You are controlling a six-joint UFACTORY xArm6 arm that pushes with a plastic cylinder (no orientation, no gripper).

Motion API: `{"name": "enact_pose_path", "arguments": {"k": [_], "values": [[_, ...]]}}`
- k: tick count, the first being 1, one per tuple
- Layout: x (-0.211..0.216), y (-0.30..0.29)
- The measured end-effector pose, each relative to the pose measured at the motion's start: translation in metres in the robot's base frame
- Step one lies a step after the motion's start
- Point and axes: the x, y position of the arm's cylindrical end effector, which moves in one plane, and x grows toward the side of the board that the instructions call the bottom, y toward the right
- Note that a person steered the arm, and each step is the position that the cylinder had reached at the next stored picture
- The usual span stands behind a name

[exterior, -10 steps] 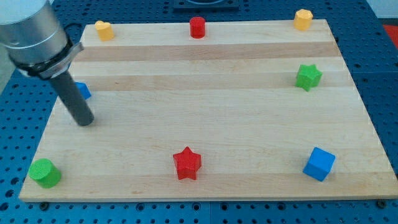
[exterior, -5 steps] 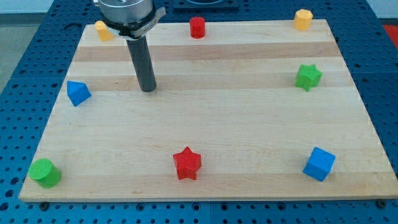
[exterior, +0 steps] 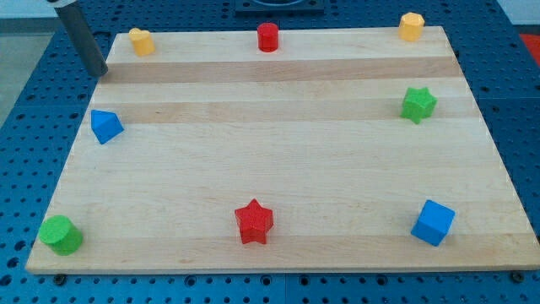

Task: Point at the yellow heart

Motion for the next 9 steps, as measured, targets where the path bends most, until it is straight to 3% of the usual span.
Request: {"name": "enact_pose_path", "arguments": {"k": [2,3,4,7,8,9], "values": [[0.001,-0.001],[-0.015,0.000],[-0.057,0.000],[-0.101,0.000],[-0.100,0.010],[-0.098,0.057]]}}
